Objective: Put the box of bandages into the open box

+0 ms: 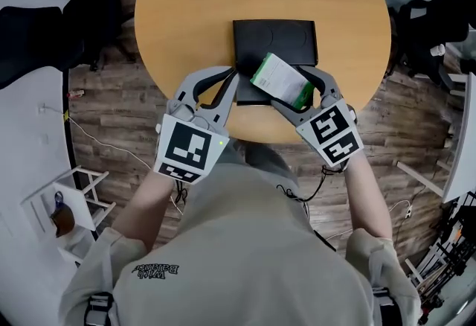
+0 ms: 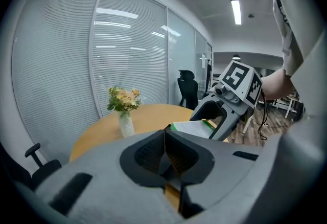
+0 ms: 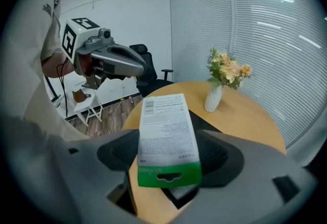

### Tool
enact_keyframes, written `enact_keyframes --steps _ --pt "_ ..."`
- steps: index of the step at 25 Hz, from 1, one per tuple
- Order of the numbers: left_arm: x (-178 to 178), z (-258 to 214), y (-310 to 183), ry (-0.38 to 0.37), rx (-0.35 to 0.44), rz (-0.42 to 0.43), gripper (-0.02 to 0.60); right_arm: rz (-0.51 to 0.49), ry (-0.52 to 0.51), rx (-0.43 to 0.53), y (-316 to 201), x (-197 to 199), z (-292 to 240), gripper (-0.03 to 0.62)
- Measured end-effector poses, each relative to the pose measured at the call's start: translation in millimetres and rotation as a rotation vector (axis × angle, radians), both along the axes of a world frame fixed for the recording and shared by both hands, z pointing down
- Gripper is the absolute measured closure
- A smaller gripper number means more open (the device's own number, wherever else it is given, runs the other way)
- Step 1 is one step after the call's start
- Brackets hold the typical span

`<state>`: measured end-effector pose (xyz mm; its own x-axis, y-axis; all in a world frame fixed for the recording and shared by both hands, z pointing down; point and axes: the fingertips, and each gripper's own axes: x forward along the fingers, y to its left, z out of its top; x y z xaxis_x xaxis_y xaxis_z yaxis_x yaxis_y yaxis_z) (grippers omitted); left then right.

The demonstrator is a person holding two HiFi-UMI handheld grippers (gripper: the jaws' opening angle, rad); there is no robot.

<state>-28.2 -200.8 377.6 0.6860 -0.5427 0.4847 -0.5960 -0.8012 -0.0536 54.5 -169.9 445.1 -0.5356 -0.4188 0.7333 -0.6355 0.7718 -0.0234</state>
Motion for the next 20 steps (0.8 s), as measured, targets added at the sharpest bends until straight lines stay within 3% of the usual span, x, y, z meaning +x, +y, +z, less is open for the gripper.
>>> enact_keyframes --steps 12,20 --pt "3 35 -13 -0.042 -0.062 -0.081 0.558 -0.152 -0.002 -0.123 7 -9 56 0.266" --pt "4 71 -7 -0.068 -0.135 -0.096 0.558 -0.252 0.111 -0.139 15 -6 94 0.266"
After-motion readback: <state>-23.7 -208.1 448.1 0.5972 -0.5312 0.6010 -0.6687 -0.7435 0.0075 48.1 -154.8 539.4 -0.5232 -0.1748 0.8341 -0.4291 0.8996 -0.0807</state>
